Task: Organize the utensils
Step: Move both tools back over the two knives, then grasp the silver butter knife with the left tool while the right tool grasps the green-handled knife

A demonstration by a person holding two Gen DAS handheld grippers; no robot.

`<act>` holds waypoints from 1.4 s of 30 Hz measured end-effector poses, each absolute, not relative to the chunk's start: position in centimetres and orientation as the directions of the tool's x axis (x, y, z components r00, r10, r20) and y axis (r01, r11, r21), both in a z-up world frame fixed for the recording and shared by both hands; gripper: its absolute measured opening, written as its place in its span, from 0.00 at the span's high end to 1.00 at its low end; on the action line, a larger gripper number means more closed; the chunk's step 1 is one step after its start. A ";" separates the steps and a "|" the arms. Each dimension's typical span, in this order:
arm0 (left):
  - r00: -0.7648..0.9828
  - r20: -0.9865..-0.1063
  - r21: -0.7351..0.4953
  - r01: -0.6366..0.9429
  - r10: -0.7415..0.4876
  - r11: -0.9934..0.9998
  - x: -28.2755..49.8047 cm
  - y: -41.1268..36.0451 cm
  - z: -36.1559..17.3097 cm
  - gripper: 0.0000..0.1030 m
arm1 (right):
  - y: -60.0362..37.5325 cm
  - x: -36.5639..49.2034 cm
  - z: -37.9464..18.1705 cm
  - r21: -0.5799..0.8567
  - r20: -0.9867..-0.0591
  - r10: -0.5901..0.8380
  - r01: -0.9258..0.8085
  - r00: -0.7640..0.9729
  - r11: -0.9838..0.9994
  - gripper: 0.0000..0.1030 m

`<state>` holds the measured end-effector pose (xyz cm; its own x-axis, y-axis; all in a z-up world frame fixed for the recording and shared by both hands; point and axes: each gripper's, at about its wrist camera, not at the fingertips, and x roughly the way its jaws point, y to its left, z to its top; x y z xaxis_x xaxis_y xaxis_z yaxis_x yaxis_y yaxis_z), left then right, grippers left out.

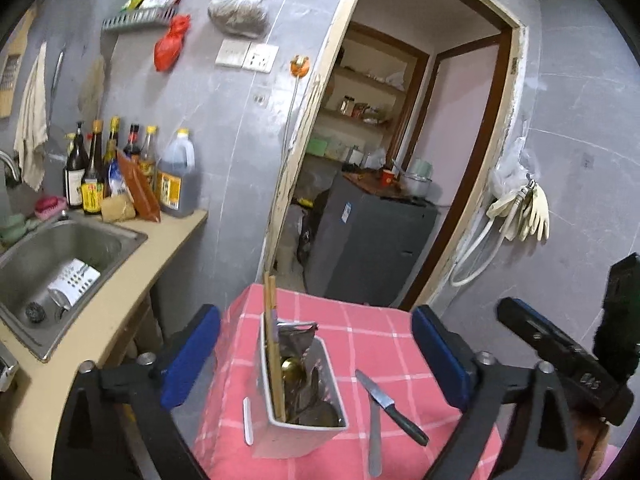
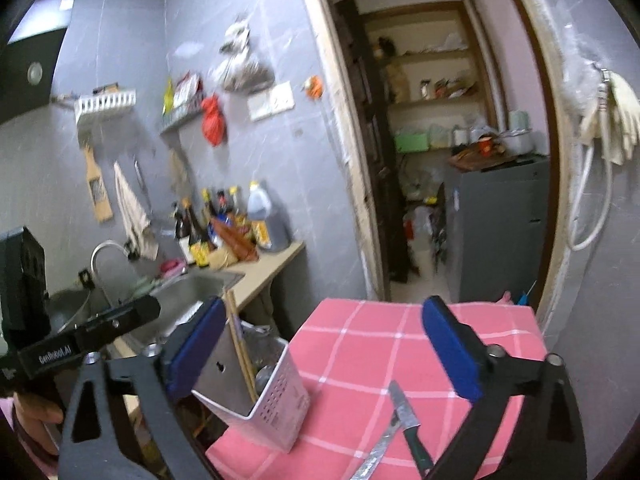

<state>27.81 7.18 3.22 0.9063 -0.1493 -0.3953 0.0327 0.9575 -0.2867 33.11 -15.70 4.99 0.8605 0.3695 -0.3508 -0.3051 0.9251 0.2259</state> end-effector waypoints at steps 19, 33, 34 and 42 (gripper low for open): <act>0.887 -0.415 -0.185 0.137 -0.204 0.973 29.0 -3.0 1.8 0.00 | -26.3 30.4 3.3 0.199 -0.372 0.222 -0.156 0.901 0.967 0.01; 0.815 -0.562 -0.084 0.117 -0.144 0.990 33.1 -9.1 -2.5 0.00 | -31.6 33.2 -2.6 0.188 -0.522 0.178 -0.092 0.834 0.978 0.01; 0.807 -0.574 -0.077 0.120 -0.142 0.990 33.4 -9.4 -2.8 0.00 | -31.7 33.4 -3.0 0.186 -0.534 0.180 -0.092 0.826 0.978 0.01; 0.708 -0.695 -0.063 0.119 -0.129 0.991 36.1 -10.8 -6.3 0.12 | -31.5 35.9 -8.1 0.170 -0.651 0.233 -0.159 0.722 0.972 0.04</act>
<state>36.12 -10.78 -6.30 0.7076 -0.1292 -0.6947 0.1193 0.9909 -0.0628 35.88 -31.46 -8.14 0.7223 0.2326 -0.6513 -0.1594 0.9724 0.1705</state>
